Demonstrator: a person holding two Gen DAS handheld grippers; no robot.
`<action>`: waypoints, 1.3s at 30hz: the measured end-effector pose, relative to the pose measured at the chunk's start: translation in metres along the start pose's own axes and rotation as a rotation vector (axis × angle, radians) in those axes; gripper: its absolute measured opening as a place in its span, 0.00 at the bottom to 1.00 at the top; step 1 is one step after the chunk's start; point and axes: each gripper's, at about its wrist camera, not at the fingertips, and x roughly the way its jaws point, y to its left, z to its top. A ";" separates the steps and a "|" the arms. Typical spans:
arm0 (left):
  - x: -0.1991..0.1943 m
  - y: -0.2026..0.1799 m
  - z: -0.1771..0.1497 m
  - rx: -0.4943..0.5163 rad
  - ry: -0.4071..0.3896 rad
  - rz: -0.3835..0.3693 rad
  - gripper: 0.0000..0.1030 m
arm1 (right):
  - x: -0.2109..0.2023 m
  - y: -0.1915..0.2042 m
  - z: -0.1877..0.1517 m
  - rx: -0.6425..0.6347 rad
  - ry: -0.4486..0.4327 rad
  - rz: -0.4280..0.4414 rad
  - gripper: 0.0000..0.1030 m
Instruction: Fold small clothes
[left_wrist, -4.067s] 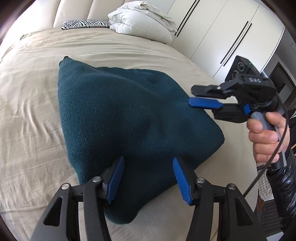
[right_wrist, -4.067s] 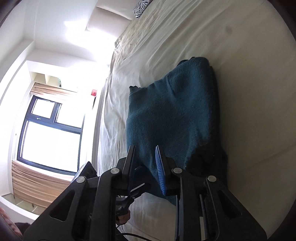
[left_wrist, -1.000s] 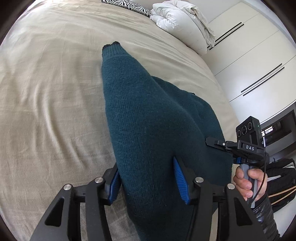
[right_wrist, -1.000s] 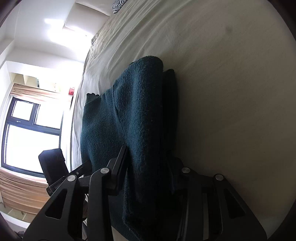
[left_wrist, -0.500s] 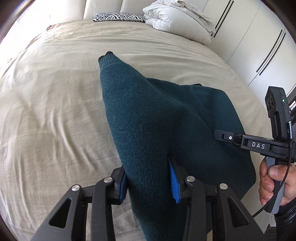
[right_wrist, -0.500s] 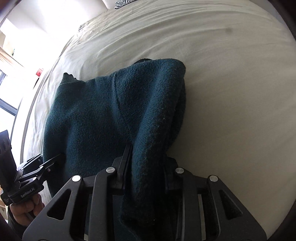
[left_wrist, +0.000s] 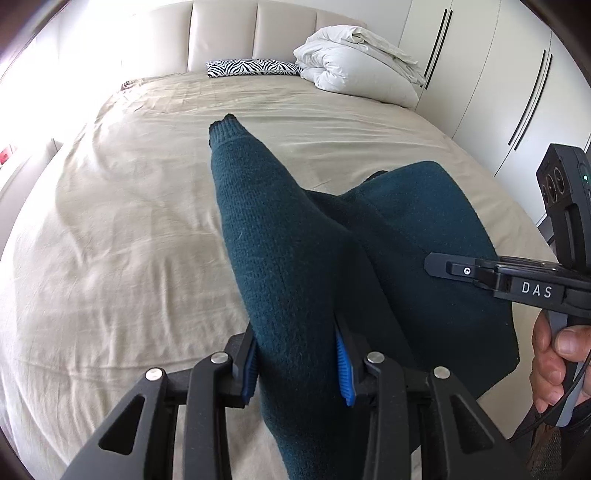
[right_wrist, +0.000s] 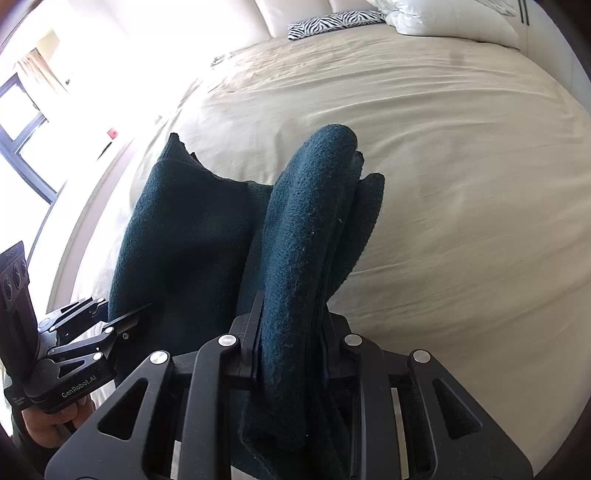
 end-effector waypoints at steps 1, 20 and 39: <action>-0.008 0.005 -0.009 -0.008 0.001 0.005 0.36 | -0.001 0.011 -0.007 -0.008 0.006 0.012 0.20; -0.021 0.103 -0.119 -0.192 0.031 -0.034 0.54 | 0.107 0.022 -0.111 0.231 0.179 0.297 0.28; -0.026 0.117 -0.134 -0.283 0.014 -0.051 0.71 | 0.076 0.004 -0.138 0.335 0.102 0.327 0.38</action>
